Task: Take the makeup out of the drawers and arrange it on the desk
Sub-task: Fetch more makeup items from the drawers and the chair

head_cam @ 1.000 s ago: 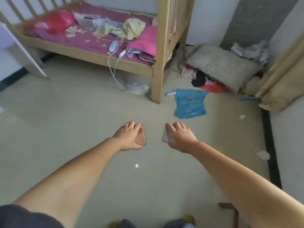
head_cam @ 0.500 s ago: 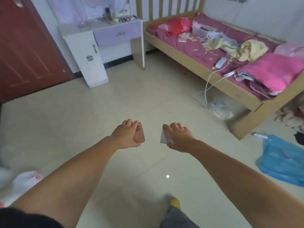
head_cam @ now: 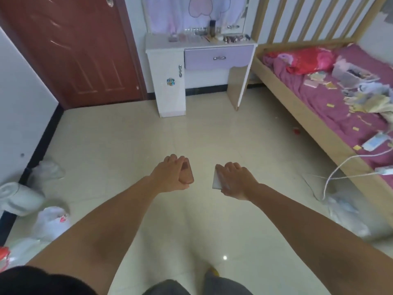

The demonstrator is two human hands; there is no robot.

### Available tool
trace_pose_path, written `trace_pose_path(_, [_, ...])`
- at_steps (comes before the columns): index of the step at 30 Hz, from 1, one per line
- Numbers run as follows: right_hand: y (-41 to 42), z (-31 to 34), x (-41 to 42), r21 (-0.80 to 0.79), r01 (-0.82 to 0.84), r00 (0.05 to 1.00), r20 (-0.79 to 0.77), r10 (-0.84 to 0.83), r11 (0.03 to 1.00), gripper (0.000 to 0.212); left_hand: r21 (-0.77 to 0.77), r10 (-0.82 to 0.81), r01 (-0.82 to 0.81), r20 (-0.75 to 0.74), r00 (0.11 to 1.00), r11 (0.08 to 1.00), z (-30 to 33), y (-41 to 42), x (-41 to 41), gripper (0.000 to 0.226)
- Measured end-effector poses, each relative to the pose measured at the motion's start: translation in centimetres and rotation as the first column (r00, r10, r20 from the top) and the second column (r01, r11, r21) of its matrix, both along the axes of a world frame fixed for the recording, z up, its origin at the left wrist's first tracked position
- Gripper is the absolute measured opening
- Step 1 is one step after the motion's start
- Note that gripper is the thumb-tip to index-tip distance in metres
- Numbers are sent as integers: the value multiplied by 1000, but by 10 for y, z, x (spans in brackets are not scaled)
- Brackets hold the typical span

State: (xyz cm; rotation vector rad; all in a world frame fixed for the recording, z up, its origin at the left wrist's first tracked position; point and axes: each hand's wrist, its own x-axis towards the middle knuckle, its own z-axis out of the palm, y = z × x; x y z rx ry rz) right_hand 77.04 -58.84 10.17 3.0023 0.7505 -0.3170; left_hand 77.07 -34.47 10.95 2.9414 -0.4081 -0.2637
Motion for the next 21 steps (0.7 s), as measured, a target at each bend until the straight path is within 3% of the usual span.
trace_pose_path(10, [61, -13, 209, 3, -157, 987, 24, 157, 988, 65, -38, 122, -123, -31, 992, 992, -5, 55, 160, 85])
trace_pose_path(21, [166, -7, 464, 77, -97, 995, 35, 95, 992, 67, 6, 74, -74, 11, 997, 997, 11, 156, 411, 85])
